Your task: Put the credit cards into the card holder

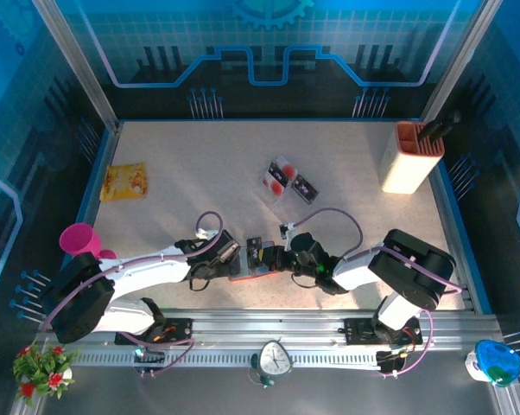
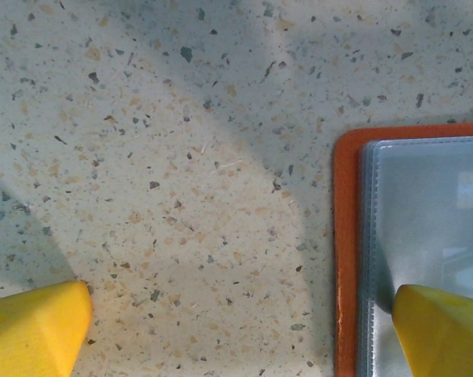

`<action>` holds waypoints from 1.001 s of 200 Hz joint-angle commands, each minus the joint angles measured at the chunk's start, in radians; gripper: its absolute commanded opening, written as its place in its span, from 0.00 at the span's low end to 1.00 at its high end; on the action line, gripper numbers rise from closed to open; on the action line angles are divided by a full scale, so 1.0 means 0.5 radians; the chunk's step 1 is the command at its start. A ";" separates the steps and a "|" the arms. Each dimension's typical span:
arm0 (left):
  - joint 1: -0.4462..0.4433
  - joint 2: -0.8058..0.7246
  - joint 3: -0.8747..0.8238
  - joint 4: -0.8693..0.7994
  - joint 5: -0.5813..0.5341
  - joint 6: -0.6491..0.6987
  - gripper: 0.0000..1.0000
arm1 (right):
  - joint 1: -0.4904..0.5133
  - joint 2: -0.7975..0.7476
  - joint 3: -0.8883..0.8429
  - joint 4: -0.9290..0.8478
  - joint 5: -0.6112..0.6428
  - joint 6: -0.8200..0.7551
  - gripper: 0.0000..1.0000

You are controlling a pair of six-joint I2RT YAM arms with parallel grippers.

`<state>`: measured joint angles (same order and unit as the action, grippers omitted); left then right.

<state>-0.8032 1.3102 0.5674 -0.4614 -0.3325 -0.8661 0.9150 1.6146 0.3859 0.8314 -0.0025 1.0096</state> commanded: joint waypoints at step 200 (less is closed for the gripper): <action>-0.014 0.017 -0.014 -0.047 -0.014 0.013 0.99 | 0.073 0.038 0.016 -0.212 0.085 0.165 0.00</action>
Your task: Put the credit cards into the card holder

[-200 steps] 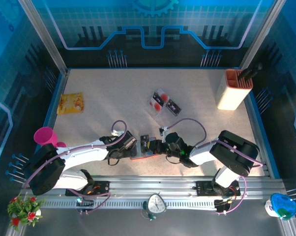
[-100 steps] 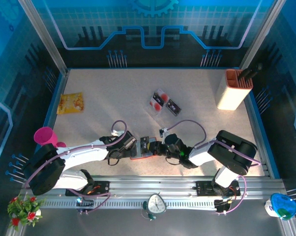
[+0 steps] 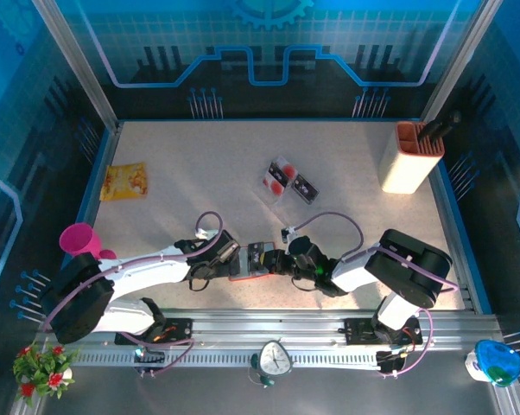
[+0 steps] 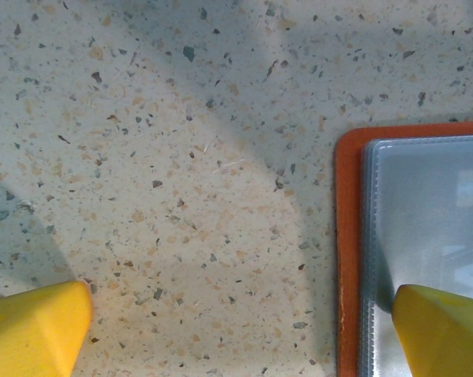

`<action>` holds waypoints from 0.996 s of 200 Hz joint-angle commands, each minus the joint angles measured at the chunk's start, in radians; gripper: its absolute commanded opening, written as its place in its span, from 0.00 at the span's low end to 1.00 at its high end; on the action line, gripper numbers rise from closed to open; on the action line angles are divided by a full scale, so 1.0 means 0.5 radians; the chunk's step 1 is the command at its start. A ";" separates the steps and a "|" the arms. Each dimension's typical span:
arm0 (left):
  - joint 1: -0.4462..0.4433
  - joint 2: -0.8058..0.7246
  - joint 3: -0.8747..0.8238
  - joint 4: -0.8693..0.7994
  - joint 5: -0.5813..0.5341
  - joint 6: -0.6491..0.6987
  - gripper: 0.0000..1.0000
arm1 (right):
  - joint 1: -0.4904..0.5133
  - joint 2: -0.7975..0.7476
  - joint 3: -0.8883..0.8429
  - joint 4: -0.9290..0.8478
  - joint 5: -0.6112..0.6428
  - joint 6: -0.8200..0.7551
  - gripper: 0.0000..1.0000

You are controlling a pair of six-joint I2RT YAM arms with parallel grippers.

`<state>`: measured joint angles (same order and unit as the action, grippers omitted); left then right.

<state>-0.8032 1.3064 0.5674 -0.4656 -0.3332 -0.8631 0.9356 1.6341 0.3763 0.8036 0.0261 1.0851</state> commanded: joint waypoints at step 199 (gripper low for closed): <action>-0.015 0.093 -0.033 0.014 -0.009 0.011 0.99 | 0.037 -0.040 0.175 -0.642 -0.114 -0.056 0.00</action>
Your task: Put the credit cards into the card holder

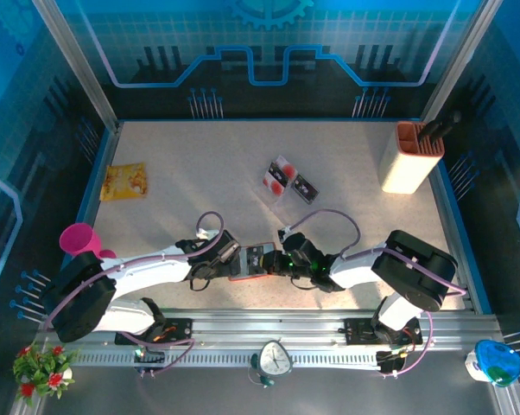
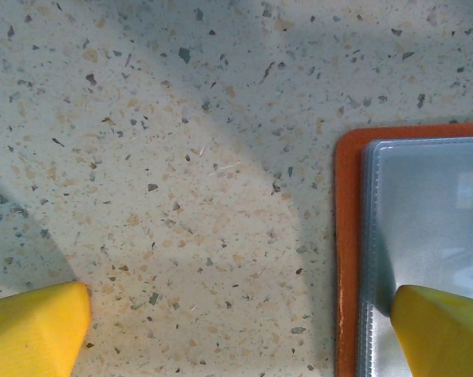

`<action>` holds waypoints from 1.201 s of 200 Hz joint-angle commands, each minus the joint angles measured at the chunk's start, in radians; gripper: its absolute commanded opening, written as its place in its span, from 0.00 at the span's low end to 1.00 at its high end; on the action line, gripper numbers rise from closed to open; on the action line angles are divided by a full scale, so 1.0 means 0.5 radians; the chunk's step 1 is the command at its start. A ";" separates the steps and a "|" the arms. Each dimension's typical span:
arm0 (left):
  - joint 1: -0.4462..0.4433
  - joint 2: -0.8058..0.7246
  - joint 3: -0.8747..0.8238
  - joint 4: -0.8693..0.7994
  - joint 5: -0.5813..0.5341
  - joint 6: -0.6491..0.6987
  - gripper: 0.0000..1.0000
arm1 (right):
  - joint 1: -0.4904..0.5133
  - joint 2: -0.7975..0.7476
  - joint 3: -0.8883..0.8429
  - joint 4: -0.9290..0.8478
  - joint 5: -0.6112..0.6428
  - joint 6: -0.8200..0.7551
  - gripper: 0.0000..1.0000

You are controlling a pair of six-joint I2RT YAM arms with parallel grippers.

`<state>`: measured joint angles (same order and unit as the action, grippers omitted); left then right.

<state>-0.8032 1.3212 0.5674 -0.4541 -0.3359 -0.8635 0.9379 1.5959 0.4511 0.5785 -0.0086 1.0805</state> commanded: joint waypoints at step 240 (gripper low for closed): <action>0.076 -0.247 -0.024 -0.220 -0.089 -0.034 0.99 | -0.078 -0.091 0.655 -1.294 -0.227 -0.872 0.24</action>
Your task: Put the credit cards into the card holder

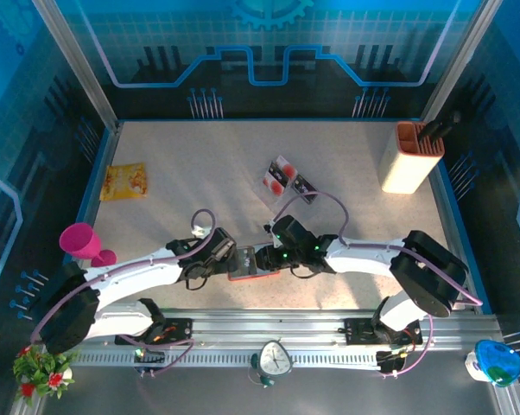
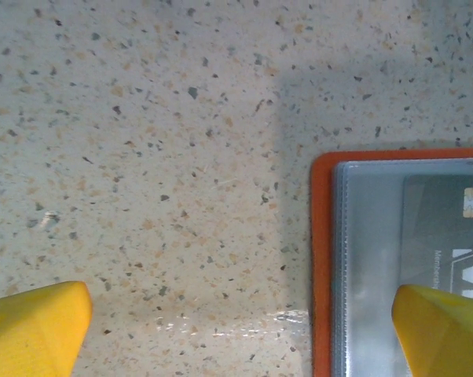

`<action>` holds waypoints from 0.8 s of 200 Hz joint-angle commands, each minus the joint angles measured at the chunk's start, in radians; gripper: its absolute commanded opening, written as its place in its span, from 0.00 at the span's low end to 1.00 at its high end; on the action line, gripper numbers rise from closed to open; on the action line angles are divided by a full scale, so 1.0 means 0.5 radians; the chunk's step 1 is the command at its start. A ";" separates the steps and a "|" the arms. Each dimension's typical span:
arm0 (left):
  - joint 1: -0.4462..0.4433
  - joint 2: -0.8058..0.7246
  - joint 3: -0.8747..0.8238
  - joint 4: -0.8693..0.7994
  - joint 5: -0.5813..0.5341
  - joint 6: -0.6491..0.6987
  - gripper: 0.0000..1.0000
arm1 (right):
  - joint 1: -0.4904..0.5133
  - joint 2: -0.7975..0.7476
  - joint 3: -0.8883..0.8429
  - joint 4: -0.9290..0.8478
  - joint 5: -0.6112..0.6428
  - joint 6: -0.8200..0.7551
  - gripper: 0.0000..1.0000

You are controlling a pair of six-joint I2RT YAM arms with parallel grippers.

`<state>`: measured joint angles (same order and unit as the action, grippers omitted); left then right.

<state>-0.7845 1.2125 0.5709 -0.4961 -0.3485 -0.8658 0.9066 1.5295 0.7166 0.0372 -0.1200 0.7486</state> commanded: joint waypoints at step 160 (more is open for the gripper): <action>0.075 0.263 -0.046 -0.047 -0.067 0.044 0.99 | 0.100 0.524 0.511 -0.350 0.003 -0.328 0.07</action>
<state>-0.7555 1.3010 0.5472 -0.5407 -0.3935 -0.8623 0.9360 1.7588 0.9333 -0.1013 -0.1192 0.6003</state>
